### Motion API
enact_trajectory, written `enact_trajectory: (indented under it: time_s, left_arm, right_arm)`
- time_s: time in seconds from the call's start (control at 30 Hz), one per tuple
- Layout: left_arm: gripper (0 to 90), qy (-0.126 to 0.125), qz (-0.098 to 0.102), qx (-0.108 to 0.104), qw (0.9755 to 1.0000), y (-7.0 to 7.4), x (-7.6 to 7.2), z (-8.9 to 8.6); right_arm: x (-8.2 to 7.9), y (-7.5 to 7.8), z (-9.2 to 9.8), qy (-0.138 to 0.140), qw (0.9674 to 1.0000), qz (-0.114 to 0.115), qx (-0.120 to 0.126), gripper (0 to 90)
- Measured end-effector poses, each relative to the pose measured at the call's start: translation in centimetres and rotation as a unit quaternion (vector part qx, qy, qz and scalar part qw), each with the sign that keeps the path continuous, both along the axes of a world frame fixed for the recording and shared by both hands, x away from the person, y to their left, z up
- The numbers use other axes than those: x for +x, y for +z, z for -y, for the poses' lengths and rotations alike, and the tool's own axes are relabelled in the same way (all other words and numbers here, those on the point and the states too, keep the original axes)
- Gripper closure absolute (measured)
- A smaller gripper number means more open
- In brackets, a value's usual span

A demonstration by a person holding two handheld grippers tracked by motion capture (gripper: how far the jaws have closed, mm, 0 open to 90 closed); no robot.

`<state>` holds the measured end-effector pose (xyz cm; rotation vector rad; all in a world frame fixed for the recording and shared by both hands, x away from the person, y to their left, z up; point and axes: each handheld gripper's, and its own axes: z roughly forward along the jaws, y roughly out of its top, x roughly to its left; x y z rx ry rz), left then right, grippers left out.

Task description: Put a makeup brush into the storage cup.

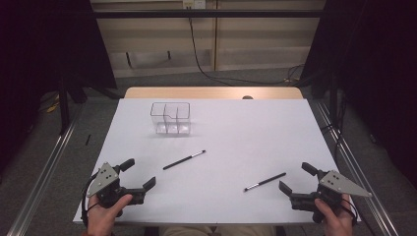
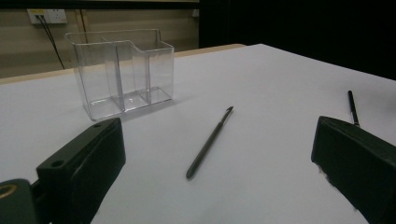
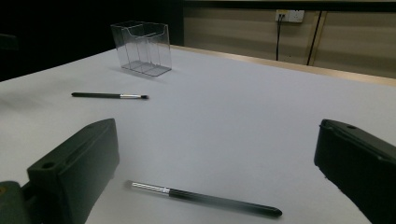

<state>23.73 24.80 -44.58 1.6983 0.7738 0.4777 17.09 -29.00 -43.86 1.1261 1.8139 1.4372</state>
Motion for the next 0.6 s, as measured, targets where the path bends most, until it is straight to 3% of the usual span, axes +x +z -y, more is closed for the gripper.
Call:
enact_trajectory:
  time_s: [0.6]
  left_arm:
    - [3.6, -0.014, 0.003, 0.015, 0.9998, 0.09, -0.08, 0.61]
  right_arm:
    - [0.23, -0.10, -0.10, 0.002, 1.0000, -0.002, 0.000, 0.0]
